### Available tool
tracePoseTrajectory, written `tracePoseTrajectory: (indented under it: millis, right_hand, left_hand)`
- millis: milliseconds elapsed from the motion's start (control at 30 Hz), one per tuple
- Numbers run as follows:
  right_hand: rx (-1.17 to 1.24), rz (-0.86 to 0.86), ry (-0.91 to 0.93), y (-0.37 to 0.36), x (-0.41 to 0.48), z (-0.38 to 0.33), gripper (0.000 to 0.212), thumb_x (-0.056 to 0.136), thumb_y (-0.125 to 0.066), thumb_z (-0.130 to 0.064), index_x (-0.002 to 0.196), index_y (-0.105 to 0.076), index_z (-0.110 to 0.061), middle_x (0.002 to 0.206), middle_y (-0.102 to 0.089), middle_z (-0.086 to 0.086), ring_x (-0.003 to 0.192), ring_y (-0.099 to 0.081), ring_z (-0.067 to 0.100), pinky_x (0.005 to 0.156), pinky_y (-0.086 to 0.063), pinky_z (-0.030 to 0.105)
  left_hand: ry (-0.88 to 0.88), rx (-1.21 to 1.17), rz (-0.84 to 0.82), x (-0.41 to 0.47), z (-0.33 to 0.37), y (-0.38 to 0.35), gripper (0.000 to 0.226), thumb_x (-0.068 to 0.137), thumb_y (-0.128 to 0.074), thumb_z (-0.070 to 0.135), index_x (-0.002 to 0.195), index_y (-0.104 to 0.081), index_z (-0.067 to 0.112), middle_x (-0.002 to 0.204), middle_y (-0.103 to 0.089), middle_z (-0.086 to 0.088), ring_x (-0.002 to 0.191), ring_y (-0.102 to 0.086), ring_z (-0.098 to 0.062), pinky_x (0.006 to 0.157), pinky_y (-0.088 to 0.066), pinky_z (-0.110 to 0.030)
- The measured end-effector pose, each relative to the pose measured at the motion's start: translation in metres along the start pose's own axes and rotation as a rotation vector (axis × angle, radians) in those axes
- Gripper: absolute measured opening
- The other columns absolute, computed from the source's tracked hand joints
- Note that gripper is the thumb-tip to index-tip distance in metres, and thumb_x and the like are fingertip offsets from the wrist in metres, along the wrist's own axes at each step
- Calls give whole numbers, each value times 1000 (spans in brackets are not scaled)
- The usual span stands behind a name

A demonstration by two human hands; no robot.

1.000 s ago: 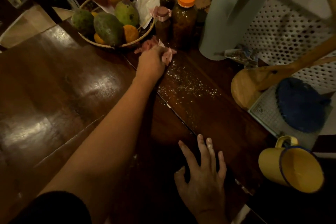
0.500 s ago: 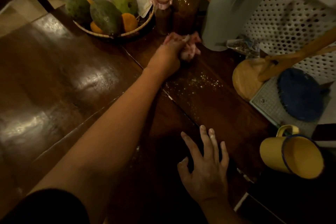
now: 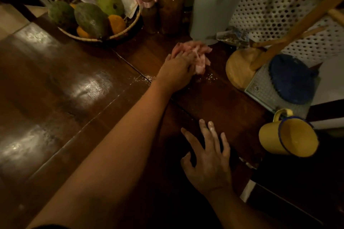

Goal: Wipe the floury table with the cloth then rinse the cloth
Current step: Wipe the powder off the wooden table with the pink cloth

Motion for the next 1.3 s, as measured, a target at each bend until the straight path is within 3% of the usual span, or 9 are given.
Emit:
tracePoseTrajectory:
  millis: [100, 300, 400, 500, 567, 733, 900, 1067, 1300]
  right_hand:
    - [-15, 1, 13, 0, 0, -1, 66, 85, -43, -51, 150, -37, -42, 165, -22, 7, 153, -15, 28, 120, -10, 53]
    - [-2, -30, -9, 0, 1, 0, 67, 81, -44, -49, 148, -37, -46, 164, -23, 5, 153, -15, 24, 120, -6, 50]
    - [-5, -17, -9, 1, 2, 0, 67, 81, -44, -48, 148, -37, -46, 164, -25, 5, 152, -20, 25, 119, -11, 51]
    - [-1, 6, 2, 2, 1, 0, 67, 83, -45, -49, 149, -38, -45, 164, -25, 6, 152, -19, 26, 119, -10, 50]
    - [2, 10, 9, 1, 0, 0, 66, 84, -46, -49, 149, -37, -45, 163, -26, 7, 152, -19, 28, 119, -9, 50]
    - [-9, -20, -3, 0, 3, -2, 69, 79, -47, -50, 147, -36, -48, 162, -29, 5, 152, -18, 24, 118, -9, 49]
    - [40, 8, 15, 2, 2, -1, 66, 84, -48, -49, 149, -38, -46, 164, -25, 4, 153, -17, 26, 120, -8, 50]
    - [69, 53, 17, 5, 2, -3, 62, 83, -49, -44, 145, -40, -46, 162, -31, 6, 152, -21, 27, 119, -17, 54]
    - [60, 69, 18, 6, 0, -1, 62, 82, -49, -43, 144, -41, -45, 160, -34, 7, 150, -25, 28, 115, -27, 59]
  left_hand:
    - [130, 119, 43, 5, 22, -12, 59, 100, -41, 35, 153, -28, 14, 162, -22, -8, 152, -9, -27, 120, -4, -58]
    - [-316, -56, -90, -29, 41, -18, 45, 96, -53, 30, 140, -51, 29, 148, -49, 8, 144, -32, -16, 119, -11, -47]
    - [-46, -116, -13, -14, 9, -2, 37, 94, -55, 25, 131, -59, 29, 137, -59, 1, 131, -49, -26, 117, -22, -50]
    - [69, 30, 28, 0, 31, -4, 47, 97, -46, 18, 144, -45, 26, 155, -37, -4, 149, -18, -30, 120, -11, -54]
    - [-44, 34, -34, -3, 62, -19, 50, 96, -46, 17, 145, -43, 26, 156, -36, -2, 150, -16, -27, 121, -6, -54]
    - [-333, -156, -71, -29, 66, -14, 34, 95, -54, 19, 127, -65, 20, 138, -60, -1, 137, -44, -22, 116, -22, -43]
    - [-150, 151, -59, 21, 55, -12, 49, 97, -47, 12, 145, -43, 14, 158, -33, -8, 150, -17, -23, 122, 2, -39]
    - [-196, 179, -100, 55, 67, -27, 52, 97, -48, 22, 148, -39, 15, 154, -37, -5, 143, -31, -28, 115, -27, -49]
    - [-150, 142, -134, 56, 70, -33, 59, 101, -39, 34, 156, -18, 28, 162, -23, 7, 149, -14, -22, 119, -14, -57]
Point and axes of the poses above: each hand's wrist, its own x-axis towards the middle knuckle, its own y-axis out of the back of the hand, z = x × y, the point moved 6 cm from there along x, towards the middle knuckle
